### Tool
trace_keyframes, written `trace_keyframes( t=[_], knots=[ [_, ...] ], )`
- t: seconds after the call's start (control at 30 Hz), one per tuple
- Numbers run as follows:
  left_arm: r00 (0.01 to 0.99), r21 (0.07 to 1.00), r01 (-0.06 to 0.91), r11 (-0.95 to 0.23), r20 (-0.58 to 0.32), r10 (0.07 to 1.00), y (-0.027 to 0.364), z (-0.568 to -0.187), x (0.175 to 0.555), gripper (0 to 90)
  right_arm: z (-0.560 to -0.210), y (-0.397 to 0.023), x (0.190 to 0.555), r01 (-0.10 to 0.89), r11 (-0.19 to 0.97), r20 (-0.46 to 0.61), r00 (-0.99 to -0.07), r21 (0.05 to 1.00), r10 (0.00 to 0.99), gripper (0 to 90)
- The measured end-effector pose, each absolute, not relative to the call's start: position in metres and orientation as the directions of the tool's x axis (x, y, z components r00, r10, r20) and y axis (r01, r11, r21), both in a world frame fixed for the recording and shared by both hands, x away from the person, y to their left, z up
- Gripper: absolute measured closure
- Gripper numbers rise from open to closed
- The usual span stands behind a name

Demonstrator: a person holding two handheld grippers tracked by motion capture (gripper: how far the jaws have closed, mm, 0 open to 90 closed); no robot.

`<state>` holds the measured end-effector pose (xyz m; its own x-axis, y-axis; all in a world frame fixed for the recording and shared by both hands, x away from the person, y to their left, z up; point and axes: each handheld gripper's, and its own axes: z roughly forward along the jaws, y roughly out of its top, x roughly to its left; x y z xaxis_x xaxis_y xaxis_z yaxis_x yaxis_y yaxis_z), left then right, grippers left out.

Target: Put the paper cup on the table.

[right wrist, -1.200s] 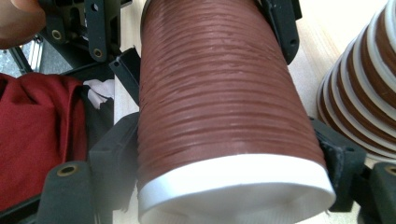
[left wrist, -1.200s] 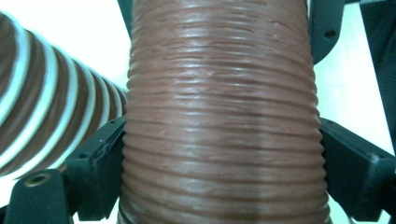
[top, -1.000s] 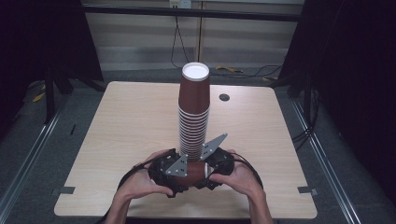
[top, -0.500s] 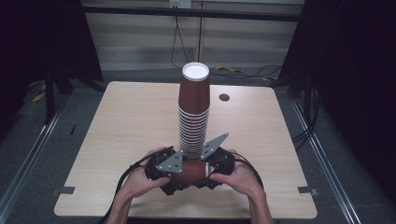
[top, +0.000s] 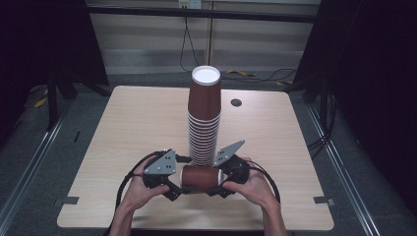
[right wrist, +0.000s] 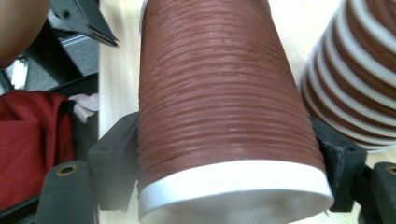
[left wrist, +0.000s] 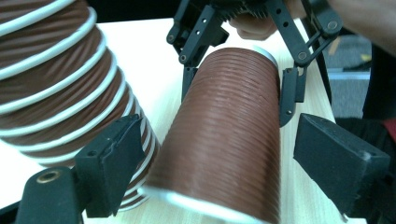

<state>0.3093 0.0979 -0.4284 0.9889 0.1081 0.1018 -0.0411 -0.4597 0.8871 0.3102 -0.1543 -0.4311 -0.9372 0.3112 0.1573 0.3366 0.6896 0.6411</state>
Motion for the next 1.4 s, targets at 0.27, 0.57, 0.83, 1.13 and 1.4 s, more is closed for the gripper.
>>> trace_keyframes(
  t=[0.27,0.57,0.83,1.13,1.4],
  knots=[
    [0.981,0.915,0.035,-0.403,0.045,0.188,0.111,-0.431,0.312,15.8,-0.431,-0.16,0.311,0.355,0.643,0.158,-0.926,0.679,0.343,22.1],
    [0.973,0.936,0.066,-0.346,0.015,0.228,0.122,-0.435,0.311,15.6,-0.437,-0.17,0.311,0.378,0.589,0.177,-0.912,0.715,0.37,22.0],
    [0.97,0.936,0.076,-0.344,0.011,0.243,0.121,-0.44,0.309,15.6,-0.441,-0.173,0.312,0.385,0.561,0.192,-0.908,0.733,0.371,22.0],
    [0.965,0.939,0.094,-0.33,-0.005,0.261,0.127,-0.446,0.307,15.6,-0.445,-0.176,0.311,0.388,0.535,0.195,-0.904,0.751,0.381,21.9],
    [0.964,0.944,0.108,-0.311,-0.023,0.265,0.131,-0.452,0.304,15.6,-0.451,-0.18,0.305,0.39,0.495,0.21,-0.901,0.776,0.38,21.9]
  ],
)
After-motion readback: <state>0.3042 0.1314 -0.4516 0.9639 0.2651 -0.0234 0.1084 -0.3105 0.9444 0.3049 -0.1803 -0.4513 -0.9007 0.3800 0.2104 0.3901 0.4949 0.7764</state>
